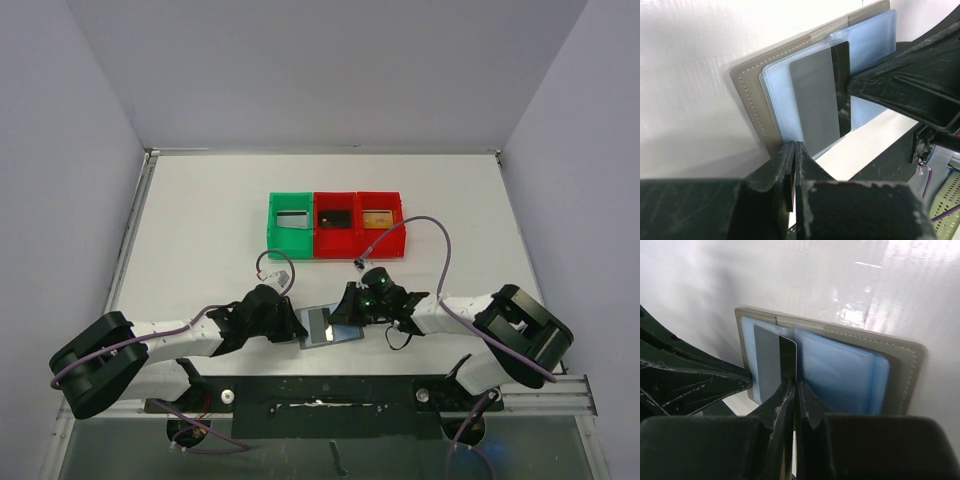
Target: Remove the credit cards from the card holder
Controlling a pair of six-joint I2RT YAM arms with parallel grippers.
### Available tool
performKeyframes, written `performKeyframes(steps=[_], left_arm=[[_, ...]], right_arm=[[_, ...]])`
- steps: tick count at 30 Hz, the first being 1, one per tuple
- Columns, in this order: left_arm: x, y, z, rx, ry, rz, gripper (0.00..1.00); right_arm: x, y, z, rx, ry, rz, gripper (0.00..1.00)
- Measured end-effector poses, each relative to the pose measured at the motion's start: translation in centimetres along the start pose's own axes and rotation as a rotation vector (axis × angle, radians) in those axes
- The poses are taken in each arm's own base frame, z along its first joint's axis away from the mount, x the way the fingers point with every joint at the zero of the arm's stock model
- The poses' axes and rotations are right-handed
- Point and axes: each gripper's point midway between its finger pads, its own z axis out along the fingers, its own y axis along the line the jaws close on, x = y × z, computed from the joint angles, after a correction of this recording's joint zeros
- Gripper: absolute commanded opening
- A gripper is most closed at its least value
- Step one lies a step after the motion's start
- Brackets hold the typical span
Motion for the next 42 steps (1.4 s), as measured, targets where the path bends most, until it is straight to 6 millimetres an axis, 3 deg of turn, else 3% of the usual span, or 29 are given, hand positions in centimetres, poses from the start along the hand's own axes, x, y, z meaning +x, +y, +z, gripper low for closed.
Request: performKeyframes(steps=[8, 15, 19, 23, 30, 42], left_arm=[[0.0, 0.0, 0.0, -0.002, -0.001, 0.0, 0.02], [-0.5, -0.6, -0.2, 0.014, -0.016, 0.004, 0.44], [-1.3, -1.0, -0.7, 0.01, -0.051, 0.007, 0.53], [-1.8, -1.0, -1.1, 0.005, -0.079, 0.006, 0.53], [-1.7, -1.1, -0.5, 0.009, -0.073, 0.0, 0.31], [-1.0, -0.9, 0.8, 0.002, -0.035, 0.004, 0.18]], right_arm=[[-0.6, -0.9, -1.1, -0.016, -0.013, 0.031, 0.0], [-0.3, -0.9, -1.1, -0.023, 0.004, 0.022, 0.0], [-0.3, -0.9, -1.1, -0.023, 0.005, 0.023, 0.0], [-0.2, -1.1, -0.9, -0.019, 0.011, 0.025, 0.0], [-0.1, -1.0, -0.7, -0.03, 0.015, 0.024, 0.01], [-0.1, -0.9, -0.6, -0.034, 0.017, 0.022, 0.03]])
